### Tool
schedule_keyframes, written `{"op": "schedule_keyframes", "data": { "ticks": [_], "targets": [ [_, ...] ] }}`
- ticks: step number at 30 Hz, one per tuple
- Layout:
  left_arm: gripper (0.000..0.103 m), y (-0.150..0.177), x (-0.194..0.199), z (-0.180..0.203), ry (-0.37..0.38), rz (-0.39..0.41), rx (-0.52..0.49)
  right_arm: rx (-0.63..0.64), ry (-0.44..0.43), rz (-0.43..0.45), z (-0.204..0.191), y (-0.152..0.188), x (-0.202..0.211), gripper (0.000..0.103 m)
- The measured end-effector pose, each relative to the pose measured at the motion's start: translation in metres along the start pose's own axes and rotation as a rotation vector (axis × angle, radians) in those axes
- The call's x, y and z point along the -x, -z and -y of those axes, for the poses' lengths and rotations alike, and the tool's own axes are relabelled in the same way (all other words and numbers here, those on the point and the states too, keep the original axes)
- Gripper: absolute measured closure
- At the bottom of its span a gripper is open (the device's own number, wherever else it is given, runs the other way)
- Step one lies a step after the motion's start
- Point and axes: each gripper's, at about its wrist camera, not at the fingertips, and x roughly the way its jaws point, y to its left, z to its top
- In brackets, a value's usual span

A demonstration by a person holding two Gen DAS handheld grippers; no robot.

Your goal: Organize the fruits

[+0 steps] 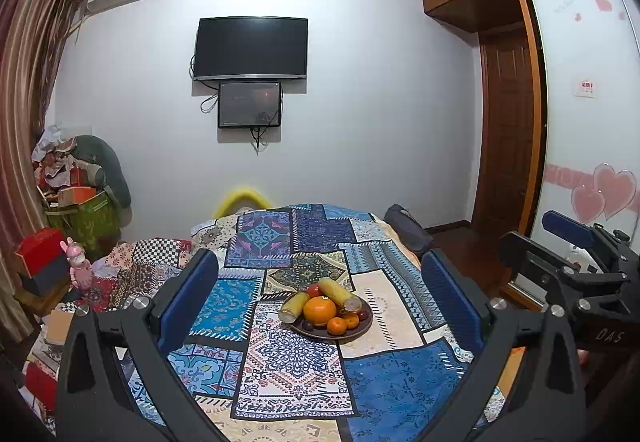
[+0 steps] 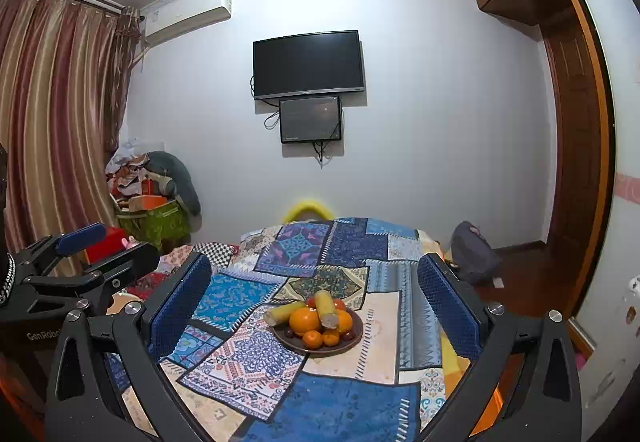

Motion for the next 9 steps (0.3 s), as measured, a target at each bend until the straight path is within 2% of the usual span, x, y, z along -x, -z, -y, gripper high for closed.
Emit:
{"op": "schedule_keyframes", "data": {
  "ticks": [9],
  "targets": [
    [0.0, 0.0001, -0.0004, 0.0008, 0.004, -0.004, -0.005, -0.001, -0.002, -0.002, -0.0006, -0.0001, 0.0002, 0.0]
  ]
}}
